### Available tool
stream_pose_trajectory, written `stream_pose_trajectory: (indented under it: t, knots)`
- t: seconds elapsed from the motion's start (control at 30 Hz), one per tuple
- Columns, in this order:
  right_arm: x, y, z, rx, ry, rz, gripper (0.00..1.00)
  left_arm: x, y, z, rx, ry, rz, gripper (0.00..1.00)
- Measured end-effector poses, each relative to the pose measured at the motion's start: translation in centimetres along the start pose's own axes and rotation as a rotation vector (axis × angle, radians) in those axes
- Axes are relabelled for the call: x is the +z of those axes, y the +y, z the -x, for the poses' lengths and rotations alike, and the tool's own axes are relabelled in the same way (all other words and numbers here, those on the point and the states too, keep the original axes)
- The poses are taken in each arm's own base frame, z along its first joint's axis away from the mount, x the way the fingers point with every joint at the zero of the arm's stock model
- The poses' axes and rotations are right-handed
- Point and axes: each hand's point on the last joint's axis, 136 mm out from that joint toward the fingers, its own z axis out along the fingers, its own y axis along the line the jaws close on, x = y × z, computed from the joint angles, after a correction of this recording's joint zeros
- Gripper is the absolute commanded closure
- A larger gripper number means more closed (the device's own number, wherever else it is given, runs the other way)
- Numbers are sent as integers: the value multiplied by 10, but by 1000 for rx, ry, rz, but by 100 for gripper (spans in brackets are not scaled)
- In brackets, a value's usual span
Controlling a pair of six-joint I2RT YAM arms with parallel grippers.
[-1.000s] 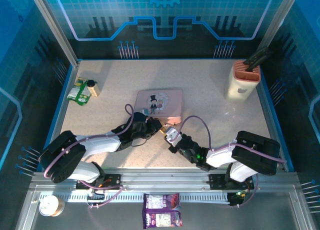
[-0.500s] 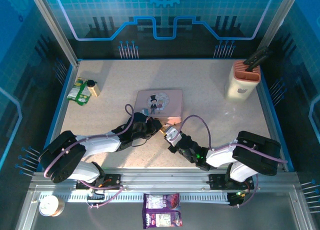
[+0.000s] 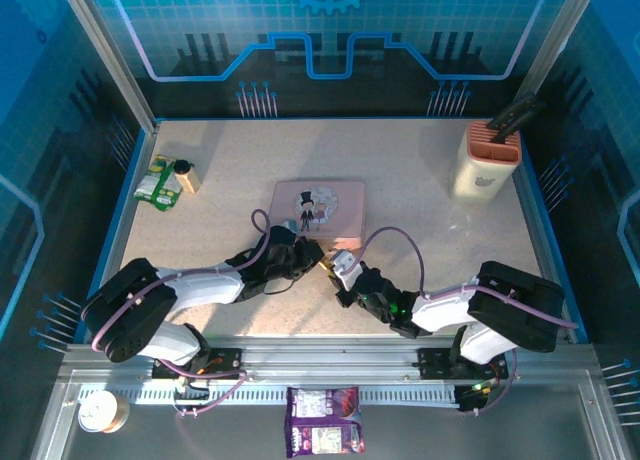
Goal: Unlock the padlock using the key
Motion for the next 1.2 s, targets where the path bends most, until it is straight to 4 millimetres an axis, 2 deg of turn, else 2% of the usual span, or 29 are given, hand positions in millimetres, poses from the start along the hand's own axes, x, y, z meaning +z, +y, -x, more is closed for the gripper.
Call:
stream_pose_trajectory:
  t: [0.27,0.7,1.2]
  knots:
    - [4,4,-10,110,28,41,96,5,12,-2,-3,8,38,85]
    - [8,3,-11,271,15,88,100,8,14,0,-27,0,39,84]
    - [8,-1,-14,465,43,135,100,10,13,-1,-56,6,34,85]
